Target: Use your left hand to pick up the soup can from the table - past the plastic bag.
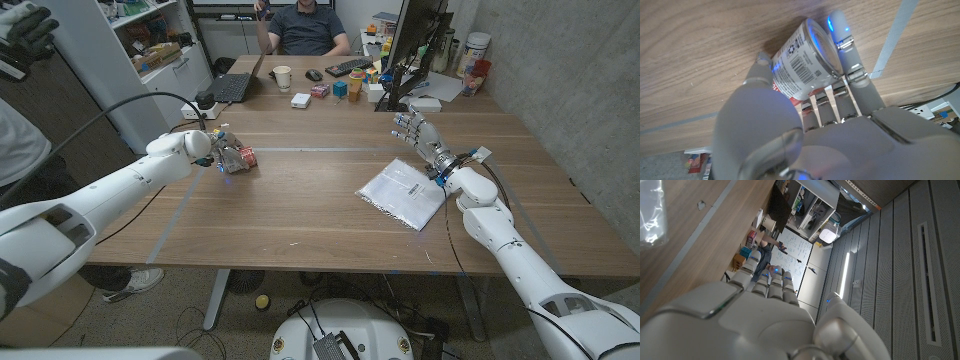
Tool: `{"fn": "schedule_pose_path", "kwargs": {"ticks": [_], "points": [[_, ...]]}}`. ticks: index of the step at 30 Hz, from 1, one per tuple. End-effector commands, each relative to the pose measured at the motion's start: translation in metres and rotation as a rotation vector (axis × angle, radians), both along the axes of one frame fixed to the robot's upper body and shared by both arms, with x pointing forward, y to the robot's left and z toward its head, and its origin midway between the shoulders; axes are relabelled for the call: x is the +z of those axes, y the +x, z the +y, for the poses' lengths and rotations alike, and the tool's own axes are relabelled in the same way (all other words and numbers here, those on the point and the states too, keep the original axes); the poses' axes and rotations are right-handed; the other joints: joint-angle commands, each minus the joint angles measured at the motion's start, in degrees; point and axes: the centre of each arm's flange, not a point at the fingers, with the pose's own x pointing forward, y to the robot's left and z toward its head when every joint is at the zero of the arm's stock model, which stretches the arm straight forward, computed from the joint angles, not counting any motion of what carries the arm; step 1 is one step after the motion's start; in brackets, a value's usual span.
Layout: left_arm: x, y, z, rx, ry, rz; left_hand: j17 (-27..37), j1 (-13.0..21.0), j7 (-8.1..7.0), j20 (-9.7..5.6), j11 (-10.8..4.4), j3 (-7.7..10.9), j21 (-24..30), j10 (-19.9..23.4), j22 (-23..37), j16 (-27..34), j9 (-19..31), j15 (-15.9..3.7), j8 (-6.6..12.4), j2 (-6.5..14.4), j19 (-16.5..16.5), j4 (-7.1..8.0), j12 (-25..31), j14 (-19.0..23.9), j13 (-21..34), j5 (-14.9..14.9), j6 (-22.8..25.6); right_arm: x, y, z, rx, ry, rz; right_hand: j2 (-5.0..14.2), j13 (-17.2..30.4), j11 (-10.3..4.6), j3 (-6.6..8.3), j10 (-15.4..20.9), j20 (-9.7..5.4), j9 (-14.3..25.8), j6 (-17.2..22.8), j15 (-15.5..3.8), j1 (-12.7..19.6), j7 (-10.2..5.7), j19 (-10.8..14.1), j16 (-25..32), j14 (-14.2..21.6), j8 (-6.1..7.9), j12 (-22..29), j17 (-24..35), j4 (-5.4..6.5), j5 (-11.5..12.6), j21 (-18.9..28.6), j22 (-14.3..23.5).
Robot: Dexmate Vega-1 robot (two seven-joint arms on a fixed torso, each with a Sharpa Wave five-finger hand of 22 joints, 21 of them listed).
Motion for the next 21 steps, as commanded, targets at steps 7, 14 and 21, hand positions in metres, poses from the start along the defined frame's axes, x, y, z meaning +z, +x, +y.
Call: {"fn": "schedule_pose_path", "kwargs": {"ticks": [7, 14, 21], "points": [[0.021, -0.019, -0.01, -0.044, -0.02, -0.052, 0.0, 13.1, 9.86, -1.47, -3.24, 11.6, 1.6, 12.9, 0.4, 0.3, 0.2, -16.52, 0.38, 12.2, 1.7, -0.95, 0.4, 18.1, 0.2, 0.0, 17.3, -0.002, 0.0, -0.002, 0.001, 0.003, 0.0, -0.03, 0.1, -0.46, -0.34, 0.2, 0.33, 0.1, 0.3, 0.22, -0.2, -0.09, 0.2, 0.4, -0.2, 0.44, 0.3, 0.2, 0.06, 0.5, 0.1, 0.2], [0.029, -0.029, -0.016, -0.053, 0.005, -0.063, 0.0, 14.0, 9.52, -1.63, -3.37, 11.45, 2.2, 12.7, 0.5, 0.0, 0.3, -16.81, -0.13, 11.2, 1.3, -1.59, -0.1, 18.3, 0.2, -0.1, 17.1, -0.003, -0.001, -0.003, 0.006, 0.009, -0.002, -0.01, 0.1, -0.45, -0.39, 0.2, 0.33, 0.1, 0.3, 0.23, -0.2, -0.06, 0.2, 0.4, -0.2, 0.44, 0.3, 0.2, 0.05, 0.5, 0.1, 0.2], [0.039, -0.042, -0.022, -0.062, 0.028, -0.087, 0.1, 14.7, 9.66, -1.92, -3.31, 11.28, 2.8, 13.3, 0.7, 0.0, 0.4, -16.69, -0.16, 11.0, 1.2, -1.5, -0.2, 18.9, 0.2, -0.1, 17.9, -0.004, -0.003, -0.004, 0.005, 0.015, -0.007, 0.0, 0.1, -0.49, -0.47, 0.2, 0.34, 0.1, 0.3, 0.18, -0.2, -0.04, 0.2, 0.5, -0.2, 0.43, 0.3, 0.2, 0.05, 0.5, 0.1, 0.2]]}}
